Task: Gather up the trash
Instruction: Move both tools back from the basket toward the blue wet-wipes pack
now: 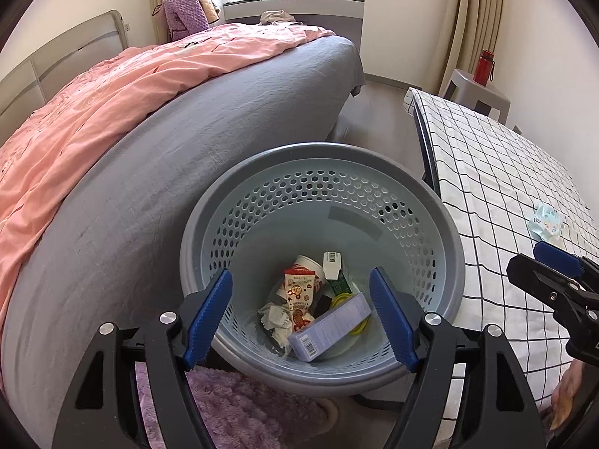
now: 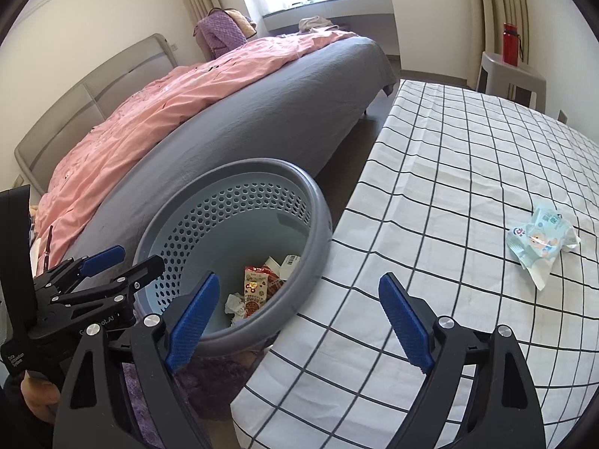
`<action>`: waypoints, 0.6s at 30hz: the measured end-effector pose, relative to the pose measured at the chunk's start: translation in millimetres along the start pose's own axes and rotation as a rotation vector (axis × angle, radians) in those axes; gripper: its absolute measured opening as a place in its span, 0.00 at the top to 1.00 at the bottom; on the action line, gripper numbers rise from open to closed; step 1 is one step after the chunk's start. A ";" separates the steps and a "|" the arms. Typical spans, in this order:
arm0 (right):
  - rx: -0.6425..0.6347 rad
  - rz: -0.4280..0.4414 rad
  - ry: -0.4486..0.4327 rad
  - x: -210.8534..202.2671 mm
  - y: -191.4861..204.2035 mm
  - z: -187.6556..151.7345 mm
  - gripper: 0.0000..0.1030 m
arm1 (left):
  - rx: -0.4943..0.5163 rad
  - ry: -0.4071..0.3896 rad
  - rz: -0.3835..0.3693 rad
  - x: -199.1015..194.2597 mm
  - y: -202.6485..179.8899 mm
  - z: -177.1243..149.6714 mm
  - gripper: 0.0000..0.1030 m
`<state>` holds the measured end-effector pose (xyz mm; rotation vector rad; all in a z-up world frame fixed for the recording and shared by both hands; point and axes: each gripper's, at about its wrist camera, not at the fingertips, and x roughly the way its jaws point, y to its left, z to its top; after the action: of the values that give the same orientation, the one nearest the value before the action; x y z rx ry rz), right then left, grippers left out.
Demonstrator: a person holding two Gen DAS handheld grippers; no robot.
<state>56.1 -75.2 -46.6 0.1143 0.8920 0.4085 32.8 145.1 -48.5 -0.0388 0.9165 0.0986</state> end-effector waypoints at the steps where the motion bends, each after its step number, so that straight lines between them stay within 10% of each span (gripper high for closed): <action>1: 0.005 -0.005 -0.004 -3.1 -4.2 -1.1 0.17 | 0.005 0.001 -0.005 -0.5 -4.6 -0.2 0.30; 18: 0.136 -0.093 -0.078 -64.1 -95.3 -25.7 0.08 | 0.115 -0.013 -0.059 -16.1 -93.1 -3.5 0.23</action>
<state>28.9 -189.5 -41.0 0.2121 0.8443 0.2552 29.8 51.1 -38.6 0.0411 0.9061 -0.0083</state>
